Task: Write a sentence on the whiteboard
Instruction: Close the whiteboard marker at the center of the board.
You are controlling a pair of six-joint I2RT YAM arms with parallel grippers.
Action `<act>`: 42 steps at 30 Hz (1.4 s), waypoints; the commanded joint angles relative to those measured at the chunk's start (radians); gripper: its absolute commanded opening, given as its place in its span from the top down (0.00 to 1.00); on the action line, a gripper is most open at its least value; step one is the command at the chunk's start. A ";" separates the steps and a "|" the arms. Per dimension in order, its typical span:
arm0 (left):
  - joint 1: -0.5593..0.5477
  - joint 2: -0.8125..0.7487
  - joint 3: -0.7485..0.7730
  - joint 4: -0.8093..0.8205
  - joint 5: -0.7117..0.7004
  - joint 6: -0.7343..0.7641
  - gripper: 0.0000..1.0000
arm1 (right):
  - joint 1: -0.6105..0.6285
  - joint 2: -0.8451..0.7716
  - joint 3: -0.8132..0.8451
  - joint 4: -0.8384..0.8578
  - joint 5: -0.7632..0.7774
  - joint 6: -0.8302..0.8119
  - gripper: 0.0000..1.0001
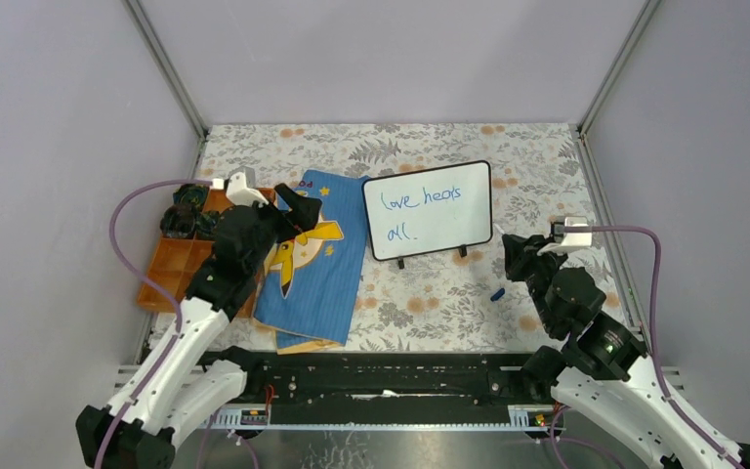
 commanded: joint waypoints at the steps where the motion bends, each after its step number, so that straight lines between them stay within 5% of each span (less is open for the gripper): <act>1: -0.036 -0.045 0.007 0.033 0.231 0.173 0.01 | -0.006 -0.017 0.049 -0.025 0.077 -0.034 1.00; 9: -0.524 0.266 0.232 -0.134 -0.102 0.315 0.01 | -0.006 -0.078 0.063 -0.071 0.148 -0.039 1.00; 15: -0.751 0.590 0.424 -0.083 -0.139 0.403 0.01 | -0.006 -0.195 0.077 -0.101 0.212 -0.024 1.00; 22: -0.829 0.938 0.709 -0.070 -0.024 0.444 0.07 | -0.006 -0.239 0.128 -0.132 0.252 -0.076 1.00; 28: -0.857 1.201 0.971 -0.168 0.035 0.456 0.23 | -0.006 -0.242 0.163 -0.125 0.233 -0.112 1.00; 34: -0.863 1.371 1.139 -0.281 0.050 0.436 0.46 | -0.006 -0.256 0.192 -0.123 0.228 -0.163 1.00; 42: -0.856 1.525 1.364 -0.459 0.028 0.438 0.52 | -0.006 -0.246 0.248 -0.109 0.227 -0.233 1.00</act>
